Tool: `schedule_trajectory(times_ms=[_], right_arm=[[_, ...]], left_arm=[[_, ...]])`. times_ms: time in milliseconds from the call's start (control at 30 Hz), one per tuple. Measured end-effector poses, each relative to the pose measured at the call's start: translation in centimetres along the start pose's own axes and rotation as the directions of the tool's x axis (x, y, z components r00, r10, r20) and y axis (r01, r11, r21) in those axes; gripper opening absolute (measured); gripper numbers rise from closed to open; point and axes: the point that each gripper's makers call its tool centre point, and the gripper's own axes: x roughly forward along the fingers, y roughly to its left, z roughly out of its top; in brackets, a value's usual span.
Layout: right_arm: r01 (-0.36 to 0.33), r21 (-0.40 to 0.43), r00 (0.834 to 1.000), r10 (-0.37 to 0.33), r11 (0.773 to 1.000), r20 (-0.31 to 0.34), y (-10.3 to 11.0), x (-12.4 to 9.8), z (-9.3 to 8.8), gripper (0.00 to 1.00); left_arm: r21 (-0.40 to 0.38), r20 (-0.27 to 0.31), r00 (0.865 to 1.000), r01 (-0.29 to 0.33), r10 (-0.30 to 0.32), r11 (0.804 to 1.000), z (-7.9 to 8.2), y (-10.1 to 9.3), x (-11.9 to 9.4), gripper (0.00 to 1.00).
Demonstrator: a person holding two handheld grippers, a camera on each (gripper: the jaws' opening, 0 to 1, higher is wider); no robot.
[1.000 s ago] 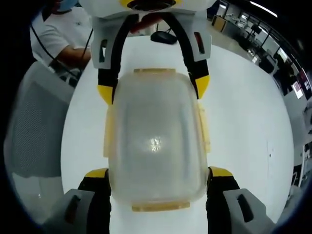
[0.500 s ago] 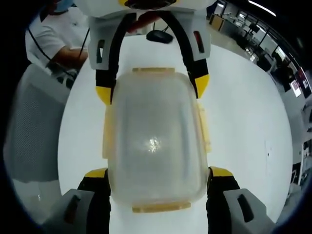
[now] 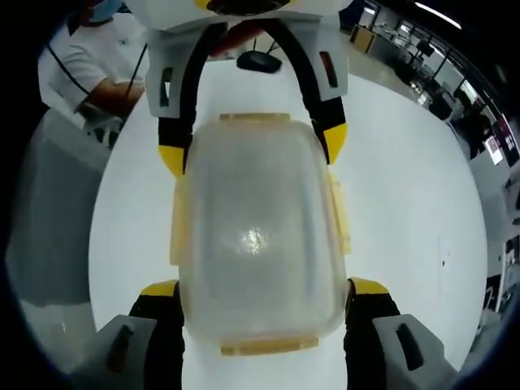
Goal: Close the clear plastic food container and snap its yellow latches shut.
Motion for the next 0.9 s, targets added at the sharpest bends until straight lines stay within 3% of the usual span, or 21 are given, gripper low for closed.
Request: schedule_trajectory(times_ms=[900], right_arm=[[0.004, 0.008, 1.000, -0.004, 1.000, -0.002, -3.1, 0.2, -0.1, 0.83]], left_arm=[[-0.003, 0.011, 1.000, -0.003, 0.003, 1.000, 0.3, 3.0, 0.3, 0.83]])
